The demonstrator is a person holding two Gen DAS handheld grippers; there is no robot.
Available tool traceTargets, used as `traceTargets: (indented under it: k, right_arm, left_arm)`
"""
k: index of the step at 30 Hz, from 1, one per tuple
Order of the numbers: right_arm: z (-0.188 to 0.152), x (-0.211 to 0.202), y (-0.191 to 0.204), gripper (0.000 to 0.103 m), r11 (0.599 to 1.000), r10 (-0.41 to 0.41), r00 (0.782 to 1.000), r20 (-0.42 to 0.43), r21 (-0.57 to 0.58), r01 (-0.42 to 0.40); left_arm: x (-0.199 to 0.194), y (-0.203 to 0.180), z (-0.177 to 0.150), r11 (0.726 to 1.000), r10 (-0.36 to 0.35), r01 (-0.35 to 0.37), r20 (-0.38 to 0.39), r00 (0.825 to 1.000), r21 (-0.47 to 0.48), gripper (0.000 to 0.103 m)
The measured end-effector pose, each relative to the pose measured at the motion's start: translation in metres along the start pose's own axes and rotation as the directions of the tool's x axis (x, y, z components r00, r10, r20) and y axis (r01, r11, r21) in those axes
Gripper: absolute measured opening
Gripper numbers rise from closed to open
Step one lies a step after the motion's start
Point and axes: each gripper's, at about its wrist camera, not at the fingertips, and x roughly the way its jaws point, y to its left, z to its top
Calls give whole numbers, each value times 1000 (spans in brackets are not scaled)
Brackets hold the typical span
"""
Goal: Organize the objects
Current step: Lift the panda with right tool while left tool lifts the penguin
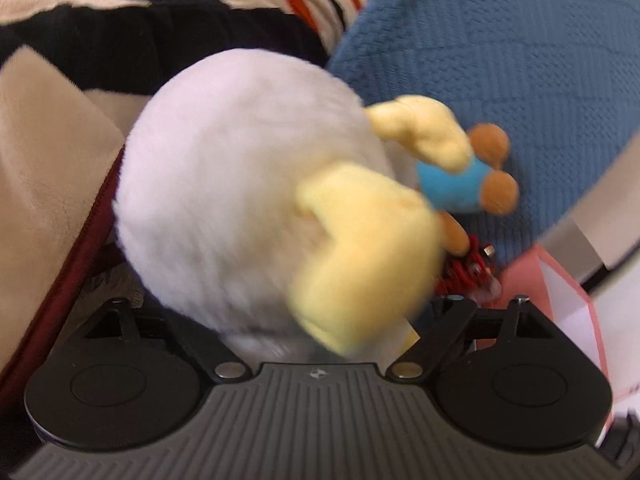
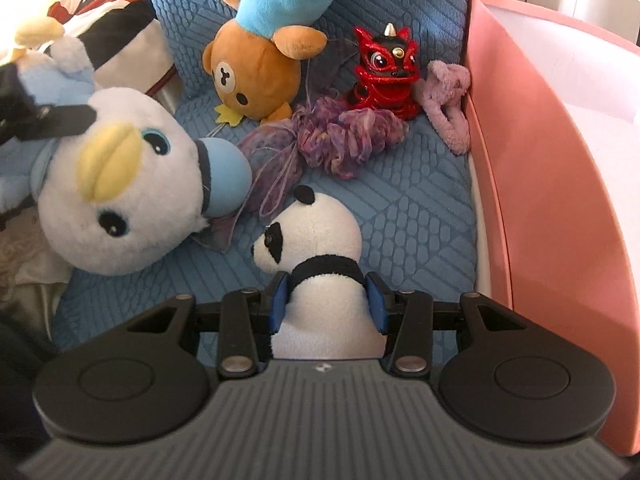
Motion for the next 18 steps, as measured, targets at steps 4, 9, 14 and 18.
traceTargets:
  k: [4,9,14,18]
  right_arm:
    - [-2,4,1,46,1000,0,1000,5,5,0]
    - [-2,6,-2,46,1000,1,1000,20,26,-2]
    - [-1,11,-2,54,999,11,1000,13,35,-12]
    - [-3,18,0,55,1000,4,1000,-24,21,-3]
  left_arm:
    - [10,9,7,996,9,-7,32,999,-84,91]
    - [1,-1,-7,994,7,-1,59,998,-106,93]
    - [5,-7,-17,993,24,-15,81,996,-117,100]
    - [11,-6,-22,987,15,-6,54,998,-159,103]
